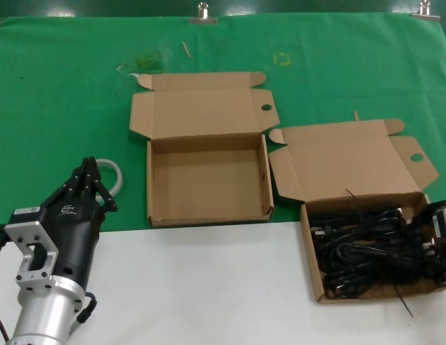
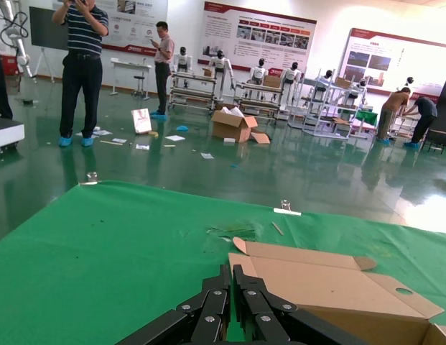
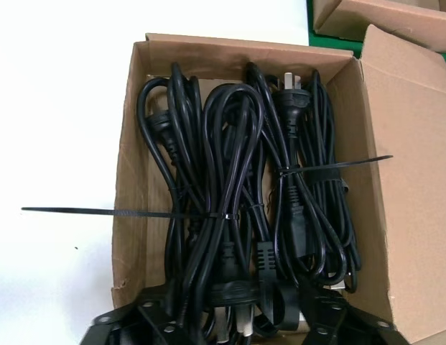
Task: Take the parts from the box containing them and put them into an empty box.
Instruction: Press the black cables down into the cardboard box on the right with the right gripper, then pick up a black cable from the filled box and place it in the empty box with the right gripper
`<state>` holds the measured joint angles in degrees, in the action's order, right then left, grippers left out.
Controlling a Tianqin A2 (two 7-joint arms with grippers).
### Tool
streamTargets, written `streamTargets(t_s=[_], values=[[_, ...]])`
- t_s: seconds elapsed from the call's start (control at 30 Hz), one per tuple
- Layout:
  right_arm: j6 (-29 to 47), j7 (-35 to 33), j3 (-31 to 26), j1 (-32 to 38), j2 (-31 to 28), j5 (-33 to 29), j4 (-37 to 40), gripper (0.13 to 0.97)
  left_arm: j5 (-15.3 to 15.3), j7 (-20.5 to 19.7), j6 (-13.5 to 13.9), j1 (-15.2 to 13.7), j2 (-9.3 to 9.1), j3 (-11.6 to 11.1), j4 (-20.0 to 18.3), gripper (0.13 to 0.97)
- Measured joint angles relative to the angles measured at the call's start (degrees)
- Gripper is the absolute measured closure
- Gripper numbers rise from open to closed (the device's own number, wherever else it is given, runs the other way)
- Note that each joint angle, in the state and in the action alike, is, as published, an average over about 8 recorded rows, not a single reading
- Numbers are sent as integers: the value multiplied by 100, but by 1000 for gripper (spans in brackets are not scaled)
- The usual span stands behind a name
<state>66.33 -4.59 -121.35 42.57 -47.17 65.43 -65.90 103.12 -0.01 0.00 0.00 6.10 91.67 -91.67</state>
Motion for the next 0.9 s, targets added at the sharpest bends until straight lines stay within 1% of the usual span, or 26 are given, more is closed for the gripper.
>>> streamTargets(t_s=[0.13, 0.17, 0.43, 0.67, 0.9], values=[[-5, -16, -2, 22, 22, -8, 37, 523, 0, 0, 0, 0, 0, 0, 0, 941], [-6, -21, -3, 29, 27, -10, 48, 523, 0, 0, 0, 0, 0, 0, 0, 941], [-4, -45, -7, 71, 59, -14, 102, 728, 0, 0, 0, 0, 0, 0, 0, 941], [75, 1, 14, 104, 26, 24, 8, 747, 0, 0, 0, 0, 0, 0, 0, 941], [287, 158, 121, 217, -86, 186, -335, 754, 0, 0, 0, 0, 0, 0, 0, 941]])
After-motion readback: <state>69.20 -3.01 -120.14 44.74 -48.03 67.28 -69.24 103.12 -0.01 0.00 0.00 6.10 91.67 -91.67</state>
